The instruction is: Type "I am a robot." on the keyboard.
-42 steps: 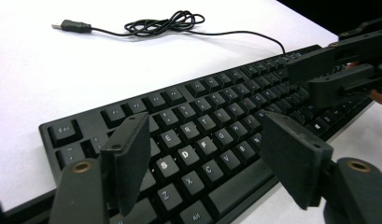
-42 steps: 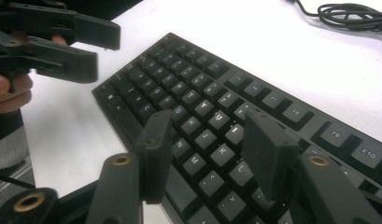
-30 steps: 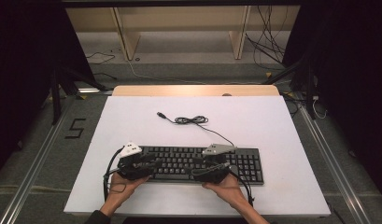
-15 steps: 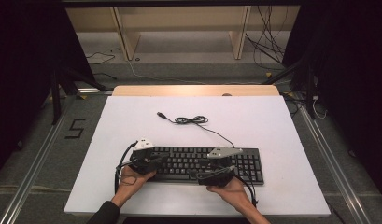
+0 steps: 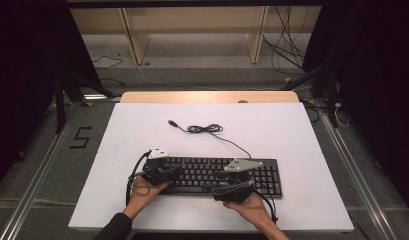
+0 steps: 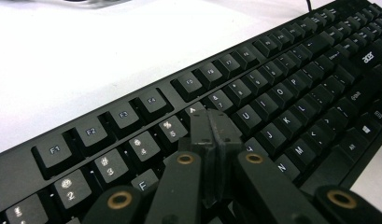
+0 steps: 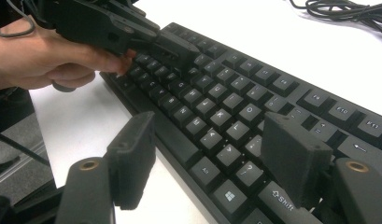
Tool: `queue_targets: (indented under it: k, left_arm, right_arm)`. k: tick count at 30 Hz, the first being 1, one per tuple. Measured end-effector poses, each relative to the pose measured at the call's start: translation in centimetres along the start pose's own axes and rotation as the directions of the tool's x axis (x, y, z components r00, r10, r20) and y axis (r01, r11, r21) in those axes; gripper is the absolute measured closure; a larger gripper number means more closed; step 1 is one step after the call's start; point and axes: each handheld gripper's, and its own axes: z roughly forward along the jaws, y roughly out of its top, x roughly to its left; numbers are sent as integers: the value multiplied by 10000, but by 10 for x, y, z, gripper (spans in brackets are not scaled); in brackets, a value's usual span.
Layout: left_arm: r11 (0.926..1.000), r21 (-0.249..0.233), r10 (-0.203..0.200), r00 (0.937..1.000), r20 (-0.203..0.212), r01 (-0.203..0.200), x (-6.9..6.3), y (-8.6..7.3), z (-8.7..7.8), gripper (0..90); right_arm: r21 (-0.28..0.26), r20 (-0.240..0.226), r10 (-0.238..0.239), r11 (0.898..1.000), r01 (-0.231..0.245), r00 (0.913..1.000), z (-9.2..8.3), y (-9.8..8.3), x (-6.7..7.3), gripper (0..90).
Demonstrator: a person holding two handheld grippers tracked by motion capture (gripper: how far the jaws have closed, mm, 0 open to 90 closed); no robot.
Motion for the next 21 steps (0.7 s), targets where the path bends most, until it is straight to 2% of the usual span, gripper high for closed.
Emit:
queue_targets:
  k: [11,21]
  left_arm:
    - [9996,260,115,9999,-124,-112,-1,-2,7,890]
    - [9994,277,201,9998,-85,-199,-1,-2,6,890]
  right_arm:
    - [15,-13,-24,10000,24,10000,0,-1,1,364]
    - [67,-48,-68,10000,68,10000,1,-2,3,364]
